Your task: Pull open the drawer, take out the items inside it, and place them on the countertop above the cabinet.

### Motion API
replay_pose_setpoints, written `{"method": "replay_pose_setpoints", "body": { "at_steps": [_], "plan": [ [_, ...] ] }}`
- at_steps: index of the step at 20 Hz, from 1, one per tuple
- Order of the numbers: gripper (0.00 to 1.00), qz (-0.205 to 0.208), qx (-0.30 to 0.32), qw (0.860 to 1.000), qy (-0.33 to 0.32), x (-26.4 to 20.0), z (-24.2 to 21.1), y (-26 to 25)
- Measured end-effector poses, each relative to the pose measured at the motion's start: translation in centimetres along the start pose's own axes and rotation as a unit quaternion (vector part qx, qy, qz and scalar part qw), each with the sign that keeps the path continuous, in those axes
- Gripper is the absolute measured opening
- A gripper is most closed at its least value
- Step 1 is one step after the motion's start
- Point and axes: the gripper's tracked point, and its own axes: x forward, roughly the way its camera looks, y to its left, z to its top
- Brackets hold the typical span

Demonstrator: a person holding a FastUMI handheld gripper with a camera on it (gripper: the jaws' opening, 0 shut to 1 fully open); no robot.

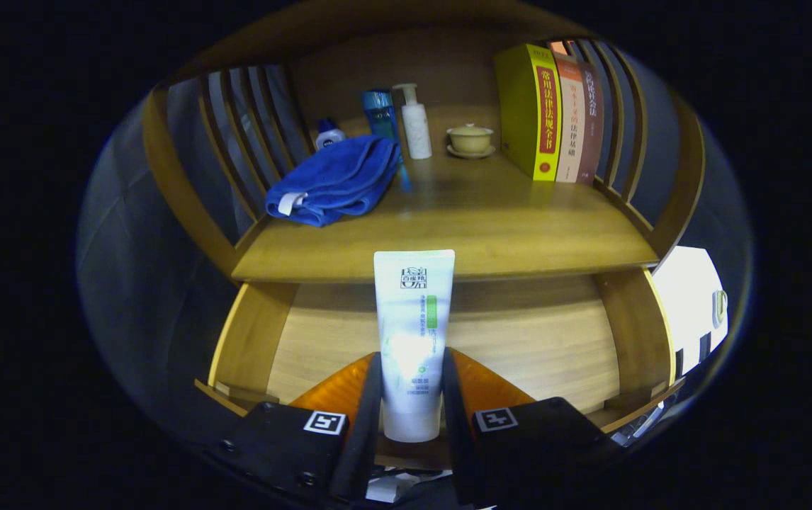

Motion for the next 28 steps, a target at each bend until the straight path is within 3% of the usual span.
{"method": "replay_pose_setpoints", "body": {
  "at_steps": [7,13,20,28],
  "plan": [
    [0.52,0.001,0.015,0.998,-0.055,-0.8,6.1,-0.5],
    [0.52,-0.024,-0.004,0.996,-0.089,1.9,10.9,-2.1],
    [0.52,-0.016,0.009,0.998,-0.067,7.4,12.2,-2.8],
    [0.52,-0.029,0.019,0.998,-0.043,9.6,12.6,-3.7]
  ]
}}
